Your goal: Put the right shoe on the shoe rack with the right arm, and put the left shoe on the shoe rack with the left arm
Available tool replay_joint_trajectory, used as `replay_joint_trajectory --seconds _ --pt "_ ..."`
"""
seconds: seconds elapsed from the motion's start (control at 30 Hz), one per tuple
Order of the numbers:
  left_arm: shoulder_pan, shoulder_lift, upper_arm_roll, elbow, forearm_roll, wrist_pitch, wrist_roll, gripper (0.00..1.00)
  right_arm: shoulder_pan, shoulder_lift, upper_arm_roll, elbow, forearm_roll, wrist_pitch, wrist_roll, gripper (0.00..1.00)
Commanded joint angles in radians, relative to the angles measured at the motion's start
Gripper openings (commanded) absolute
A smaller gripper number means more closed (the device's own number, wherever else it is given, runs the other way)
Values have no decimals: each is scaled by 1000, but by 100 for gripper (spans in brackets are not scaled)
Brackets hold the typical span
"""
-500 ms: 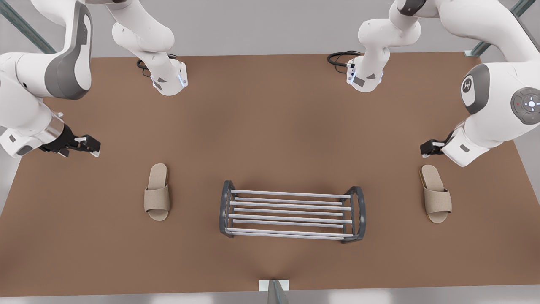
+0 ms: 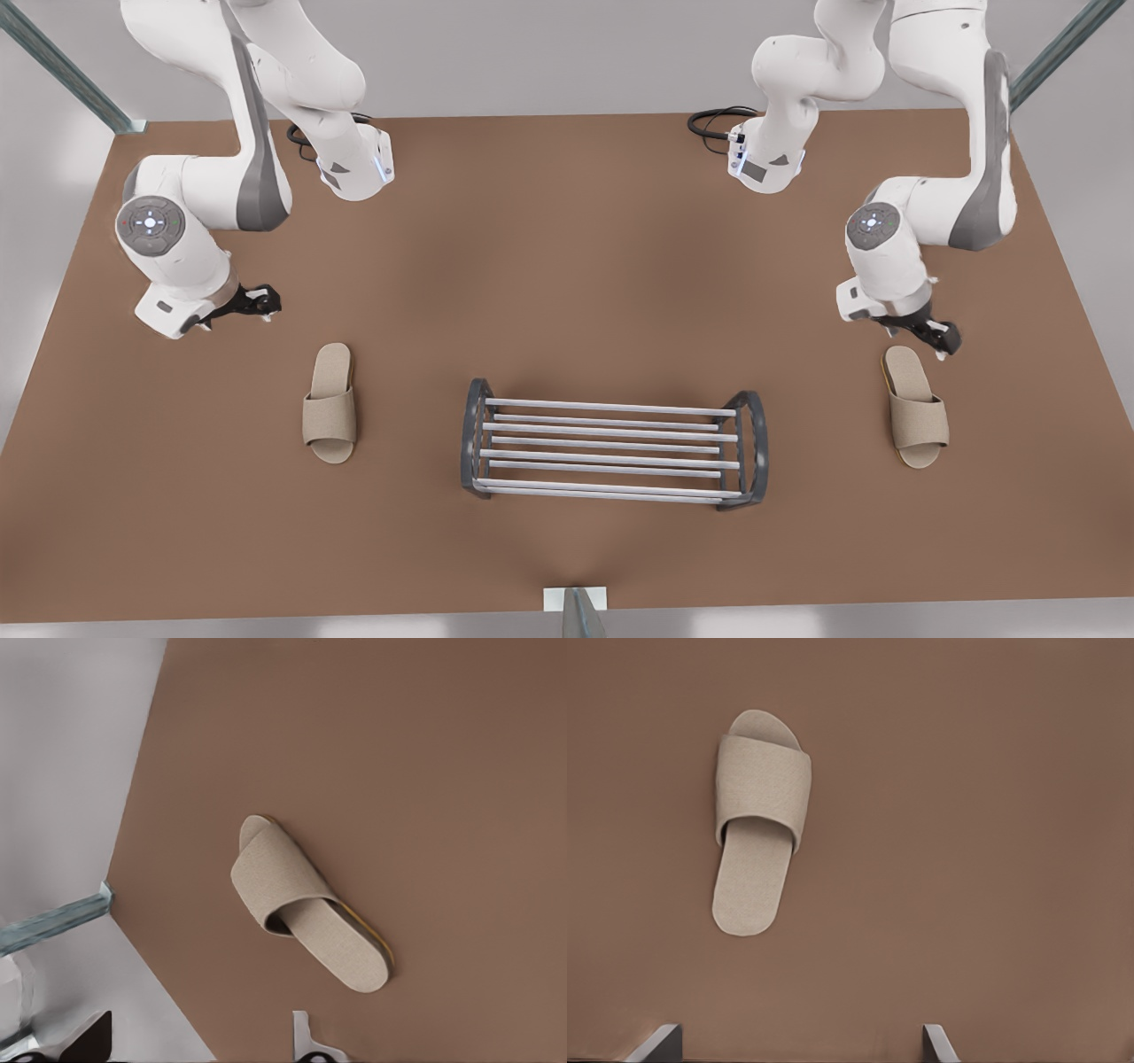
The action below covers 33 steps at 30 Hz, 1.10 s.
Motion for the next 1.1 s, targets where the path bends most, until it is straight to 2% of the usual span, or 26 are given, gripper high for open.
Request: replay_joint_trajectory --seconds 0.0,0.03,0.07,0.13,0.17,0.27,0.33,0.43,0.53,0.6,0.7,0.73,0.9,1.07 --pt "207 27 27 -13 778 542 -354 100 72 4 11 -112 -150 287 -237 100" --pt "207 52 27 -13 1071 534 -713 100 72 7 9 -138 -196 361 -234 100" --pt "207 75 27 -9 1321 514 -1039 100 72 21 8 -165 -339 459 -234 100" --pt "210 115 28 -9 1541 486 -1346 100 72 64 9 -196 -609 551 -229 100" --pt "213 146 28 -9 1550 486 -1487 100 59 75 6 -222 -784 649 -229 100" --pt "229 170 64 -6 1555 509 -1651 100 47 121 3 -224 -946 714 -136 100" --pt "227 202 64 -14 1555 519 -1941 100 29 155 -3 -242 -1379 726 230 100" --pt "229 209 64 -14 1562 516 -2004 100 6 176 -3 -296 -1652 732 523 100" --pt "230 219 64 -19 1717 428 -2009 100 7 208 -3 -328 -1790 734 584 100" --pt "229 219 65 -57 1723 361 -2038 100 20 210 -2 -354 -1848 732 596 100" --pt "229 225 65 -111 1935 198 -2286 100 21 244 -2 -362 -1908 732 628 100" --pt "227 265 68 -128 2056 114 -2541 100 29 276 -3 -359 -1956 720 706 100" --pt "226 273 71 -160 2084 45 -2553 100 44 346 -3 -342 -2019 715 785 100" --pt "224 343 80 -134 2194 -17 -2545 100 33 360 -6 -294 -2065 715 783 100"
